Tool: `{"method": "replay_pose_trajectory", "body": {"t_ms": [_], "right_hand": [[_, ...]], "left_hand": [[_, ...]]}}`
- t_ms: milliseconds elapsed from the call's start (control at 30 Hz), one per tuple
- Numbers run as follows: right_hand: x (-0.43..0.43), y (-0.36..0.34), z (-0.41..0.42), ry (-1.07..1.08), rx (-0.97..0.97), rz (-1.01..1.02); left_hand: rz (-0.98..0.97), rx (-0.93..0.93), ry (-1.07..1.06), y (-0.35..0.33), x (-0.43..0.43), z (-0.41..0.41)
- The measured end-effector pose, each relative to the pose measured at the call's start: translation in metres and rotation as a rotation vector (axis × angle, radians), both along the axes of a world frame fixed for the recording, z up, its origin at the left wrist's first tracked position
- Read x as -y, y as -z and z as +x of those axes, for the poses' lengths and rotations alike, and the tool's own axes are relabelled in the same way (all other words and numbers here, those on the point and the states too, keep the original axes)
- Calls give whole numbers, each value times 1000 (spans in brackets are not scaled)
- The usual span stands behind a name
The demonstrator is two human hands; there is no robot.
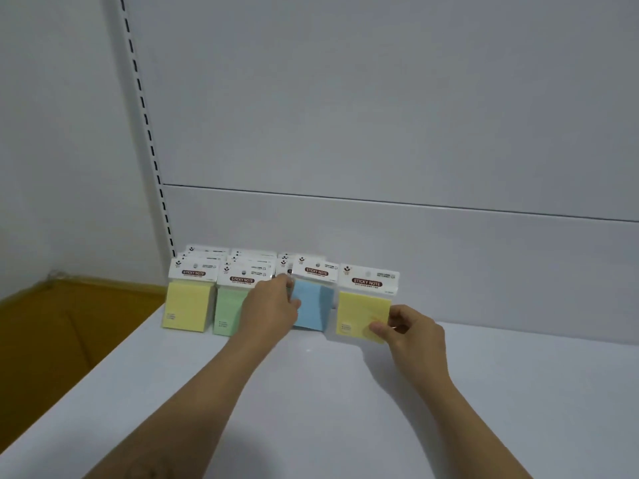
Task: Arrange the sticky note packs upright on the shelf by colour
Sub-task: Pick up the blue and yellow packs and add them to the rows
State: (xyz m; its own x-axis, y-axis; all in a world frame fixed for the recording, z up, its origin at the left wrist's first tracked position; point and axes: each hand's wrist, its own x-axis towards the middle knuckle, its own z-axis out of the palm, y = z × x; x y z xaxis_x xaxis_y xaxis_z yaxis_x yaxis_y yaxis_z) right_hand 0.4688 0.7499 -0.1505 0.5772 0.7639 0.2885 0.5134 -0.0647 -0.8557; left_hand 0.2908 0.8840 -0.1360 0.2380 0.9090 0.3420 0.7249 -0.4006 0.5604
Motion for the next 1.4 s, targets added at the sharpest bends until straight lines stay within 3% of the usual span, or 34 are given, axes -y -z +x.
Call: {"method": "replay_pose_trajectory", "body": {"t_ms": [433, 700, 1067, 1233, 1400], "right_hand": [[-2, 9, -9, -32, -2, 12], [1, 4, -4, 17, -18, 42], [2, 7, 0, 23, -44, 46], [1, 7, 0, 6, -40, 16], [2, 6, -3, -23, -75, 6]], "left_hand": [[177, -332, -101, 13, 5, 10], [155, -288, 71, 28, 22, 19], [118, -233, 8, 37, 23, 19], [64, -42, 61, 35, 24, 11], [129, 109, 172, 25, 24, 1]]}}
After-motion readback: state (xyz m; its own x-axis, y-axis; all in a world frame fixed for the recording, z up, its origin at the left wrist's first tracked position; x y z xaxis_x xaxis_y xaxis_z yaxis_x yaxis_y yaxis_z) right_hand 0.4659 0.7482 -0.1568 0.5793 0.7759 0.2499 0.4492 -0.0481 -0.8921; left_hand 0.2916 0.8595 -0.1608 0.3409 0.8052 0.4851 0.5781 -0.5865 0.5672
